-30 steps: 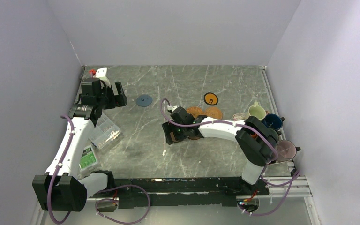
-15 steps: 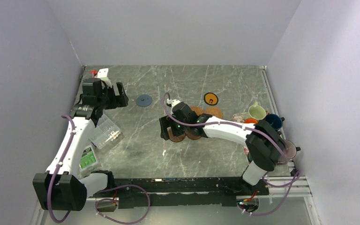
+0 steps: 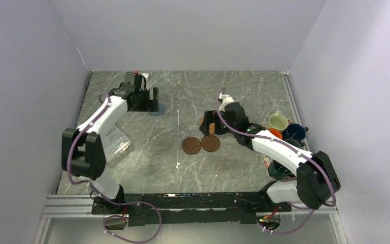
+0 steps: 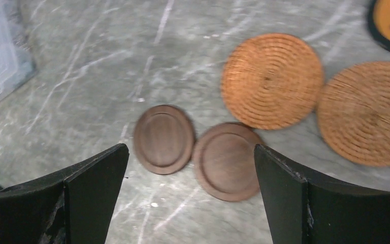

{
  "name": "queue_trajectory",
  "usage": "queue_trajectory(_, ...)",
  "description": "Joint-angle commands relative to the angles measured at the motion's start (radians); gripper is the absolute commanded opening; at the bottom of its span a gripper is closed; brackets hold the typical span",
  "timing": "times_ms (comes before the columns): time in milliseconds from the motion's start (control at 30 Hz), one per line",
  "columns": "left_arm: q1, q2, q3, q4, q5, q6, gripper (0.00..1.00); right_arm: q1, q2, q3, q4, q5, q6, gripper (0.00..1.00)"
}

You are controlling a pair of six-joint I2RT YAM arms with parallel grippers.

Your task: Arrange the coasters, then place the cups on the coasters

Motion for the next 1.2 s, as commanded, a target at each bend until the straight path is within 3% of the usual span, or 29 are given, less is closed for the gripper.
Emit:
queue_trajectory(0,-0.013,0.141,0.138,-0.058,-0.061,0.000,0.94,-0.119,-0.096,-0.073,0.067,-0.085,-0.032,1.00)
queue_trajectory(233,-0.014,0.410,0.379,-0.176,-0.059,0.018,0.94,-0.220,-0.162,-0.156,0.151,-0.187,-0.003,1.00)
queue_trajectory(500,-0.012,0.586,0.540,-0.217,-0.047,0.075,0.94,-0.266,-0.160,-0.186,0.189,-0.268,0.021,1.00)
queue_trajectory(1167,0.034,0.701,0.660,-0.161,-0.053,0.131,0.94,-0.284,-0.108,-0.197,0.224,-0.323,0.039,1.00)
